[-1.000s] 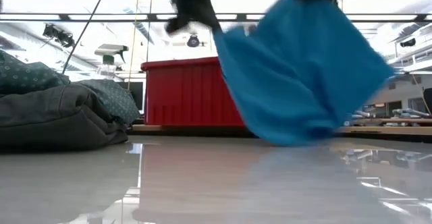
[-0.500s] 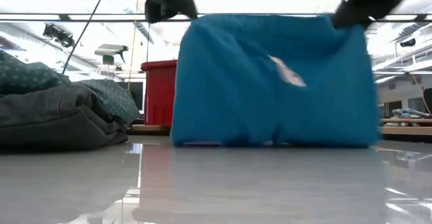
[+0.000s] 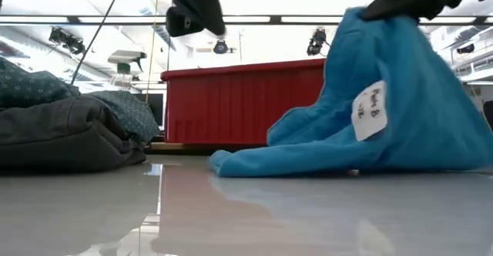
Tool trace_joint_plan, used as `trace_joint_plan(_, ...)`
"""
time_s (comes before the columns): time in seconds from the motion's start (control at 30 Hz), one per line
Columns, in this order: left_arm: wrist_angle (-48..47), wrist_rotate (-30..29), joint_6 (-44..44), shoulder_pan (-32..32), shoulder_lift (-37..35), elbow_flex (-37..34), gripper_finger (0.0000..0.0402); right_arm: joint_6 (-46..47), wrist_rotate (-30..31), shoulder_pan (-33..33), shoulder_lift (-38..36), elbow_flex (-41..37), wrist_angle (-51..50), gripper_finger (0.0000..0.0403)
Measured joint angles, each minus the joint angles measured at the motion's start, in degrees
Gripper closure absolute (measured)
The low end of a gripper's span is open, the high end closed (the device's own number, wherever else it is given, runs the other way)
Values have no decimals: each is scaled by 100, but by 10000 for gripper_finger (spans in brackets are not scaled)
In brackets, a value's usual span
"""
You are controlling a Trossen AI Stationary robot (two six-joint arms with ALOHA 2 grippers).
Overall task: Fold laundry
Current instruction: Fold the light blue shorts
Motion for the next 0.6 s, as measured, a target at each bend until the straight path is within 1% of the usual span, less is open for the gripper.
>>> trace_joint_plan(0.07, 113, -393, 88, 49, 157, 3, 388, 117, 151, -115, -22, 0, -7, 384)
trace_joint_plan(0.17, 254, -463, 312, 196, 454, -1, 353, 174, 232, -202, -90, 2, 297, 386)
trace_joint_plan(0.3, 339, 66, 560, 401, 647, -1, 293, -398, 236, -244, -373, 13, 921, 386)
trace_joint_plan(0.37, 371, 214, 719, 499, 732, -1, 264, -658, 258, -353, -512, 13, 936, 386)
trace_joint_plan(0.5, 415, 261, 1118, 688, 875, -1, 218, -704, 167, -602, -736, 11, 730, 386)
trace_joint_plan(0.6, 619, 665, 1457, 844, 1033, -1, 197, -884, 50, -682, -861, 11, 726, 386)
